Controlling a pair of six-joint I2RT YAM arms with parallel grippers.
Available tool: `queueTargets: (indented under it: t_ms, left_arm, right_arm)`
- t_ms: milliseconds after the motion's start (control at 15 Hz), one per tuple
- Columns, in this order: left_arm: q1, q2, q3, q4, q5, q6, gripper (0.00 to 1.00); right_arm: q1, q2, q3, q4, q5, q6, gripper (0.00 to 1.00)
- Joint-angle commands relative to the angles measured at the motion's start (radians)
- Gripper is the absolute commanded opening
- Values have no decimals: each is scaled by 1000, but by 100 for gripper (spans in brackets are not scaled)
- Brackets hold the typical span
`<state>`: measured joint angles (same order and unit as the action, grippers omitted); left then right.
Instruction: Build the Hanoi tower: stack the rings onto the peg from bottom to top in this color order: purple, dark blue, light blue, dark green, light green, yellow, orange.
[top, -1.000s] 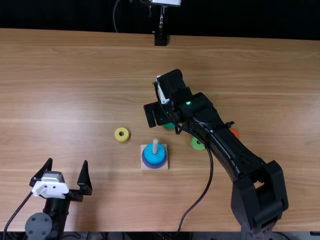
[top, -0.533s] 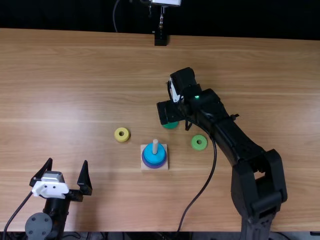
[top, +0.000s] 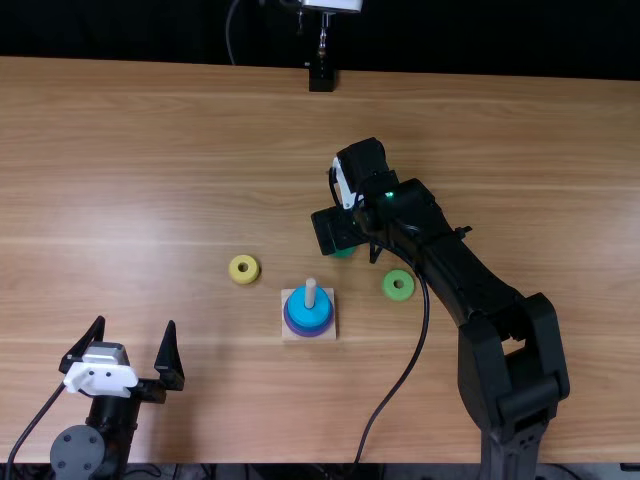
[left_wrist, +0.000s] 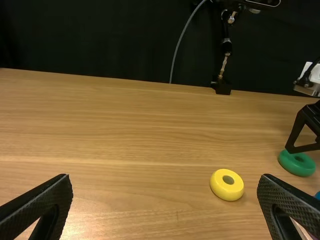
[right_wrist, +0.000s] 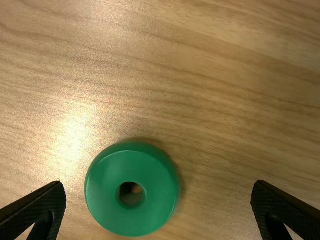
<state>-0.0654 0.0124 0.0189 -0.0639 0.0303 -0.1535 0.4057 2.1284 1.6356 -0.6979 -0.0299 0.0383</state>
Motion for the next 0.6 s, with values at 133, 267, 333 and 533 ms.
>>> queueTargets:
  t_ms: [133,267,333,533]
  left_arm:
    - [-1,-12,-19,-1,1,14,100]
    - [-1,-12,-19,-1,1,14,100]
    - [-1,-12,-19,-1,1,14,100]
    - [-1,-12,-19,-1,1,14,100]
  right_arm:
    - [8,27,13,-3,0,-9,100]
    - [8,44,13,-6,0,-5,100]
    - [8,44,13,-12,0,-2,100]
    - [10,54,27,-16,0,0,100]
